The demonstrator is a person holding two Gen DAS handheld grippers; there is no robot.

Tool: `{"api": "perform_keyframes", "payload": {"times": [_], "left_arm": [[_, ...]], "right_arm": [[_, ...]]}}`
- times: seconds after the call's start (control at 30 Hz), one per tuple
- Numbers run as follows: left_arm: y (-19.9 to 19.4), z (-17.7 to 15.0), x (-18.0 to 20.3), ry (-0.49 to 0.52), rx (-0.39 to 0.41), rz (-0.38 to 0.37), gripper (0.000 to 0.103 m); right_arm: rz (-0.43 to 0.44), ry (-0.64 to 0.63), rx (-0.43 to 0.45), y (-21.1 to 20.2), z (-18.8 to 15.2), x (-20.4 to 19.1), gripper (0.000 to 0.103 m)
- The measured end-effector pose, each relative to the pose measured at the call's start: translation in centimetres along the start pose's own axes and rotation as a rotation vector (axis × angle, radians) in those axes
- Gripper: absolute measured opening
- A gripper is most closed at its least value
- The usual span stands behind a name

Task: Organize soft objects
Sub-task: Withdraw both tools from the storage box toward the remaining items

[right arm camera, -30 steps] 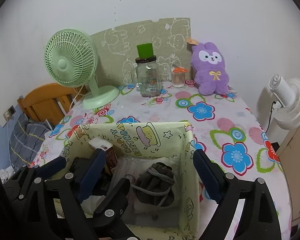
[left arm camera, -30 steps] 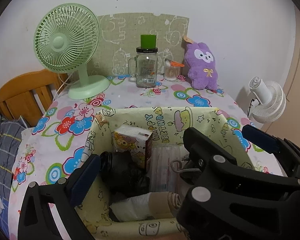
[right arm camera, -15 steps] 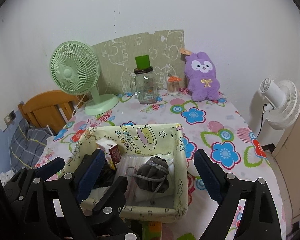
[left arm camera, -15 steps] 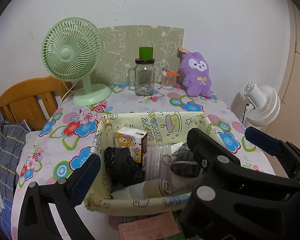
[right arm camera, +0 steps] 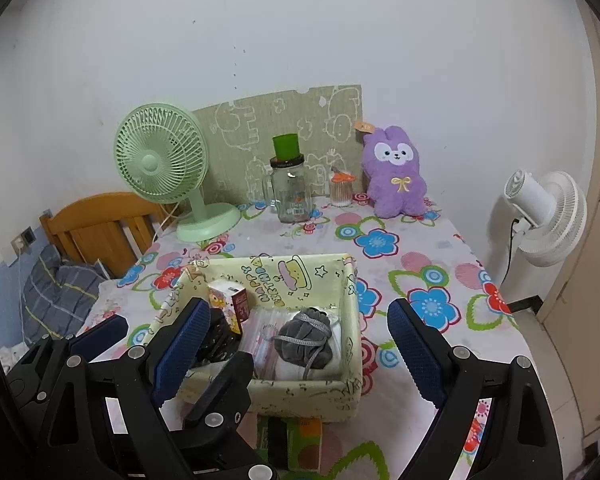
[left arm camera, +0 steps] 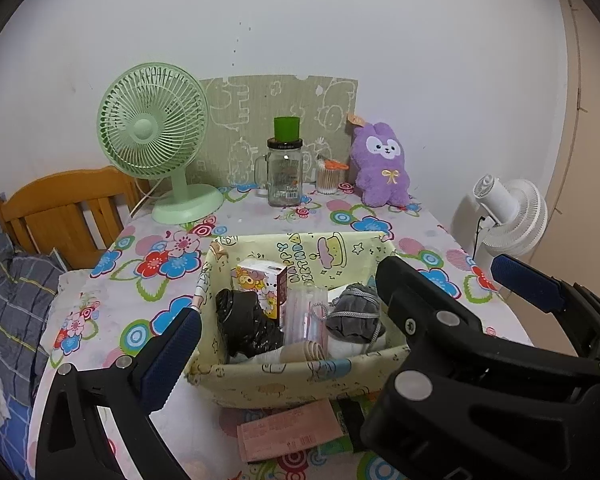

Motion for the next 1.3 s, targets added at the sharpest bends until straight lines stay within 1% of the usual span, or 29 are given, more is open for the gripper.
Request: {"api": "perform_keyframes", "payload": {"times": [0.27,0.43,0.77,1.0,1.13,1.3], "left_arm": [[-2.1,-0.9,0.4,0.007,0.022,0.000,0.103],[-2.6,-1.2,0.4,0.006,0.024,0.000,0.103],[-4.5,-3.6,0.5,0.008,0.033,0.016,0.103],[-4.8,-4.9,0.6,0.008,0.030,0.011,0.103],[-4.6,-5.6,0.7,0.024,0.039,0.024,0.102],[-3.9,-6.5,0.9,0.026,0.013,0.008,0.100]], "right_arm": [[-0.004,0.006,0.013,-2.2,-0.8,-0.2,0.092],[-0.019,0.015,0.036,-3.5,-1.5,-0.2,0.092],[-0.012,0.024,0.029,-5.1,-3.6,-0.4,0.092],[-0.012,0.019,0.027,-5.5,-4.9,-0.5,0.092],[-0.009,0.020,0.015,-5.3,-5.9,-0.4,0.092],[-0.003,0.030,-0.001,-4.8,-7.2,-0.1,0.092]]}}
Point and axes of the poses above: each gripper's, at about its wrist camera, not at the fingertips, and y roughly the way its jaws point, x to its right, z to its top, the point moved 8 cm from there along y, roughly the way its jaws point, and after that the axes turned 5 degrees about z, right-handed, at the moved point
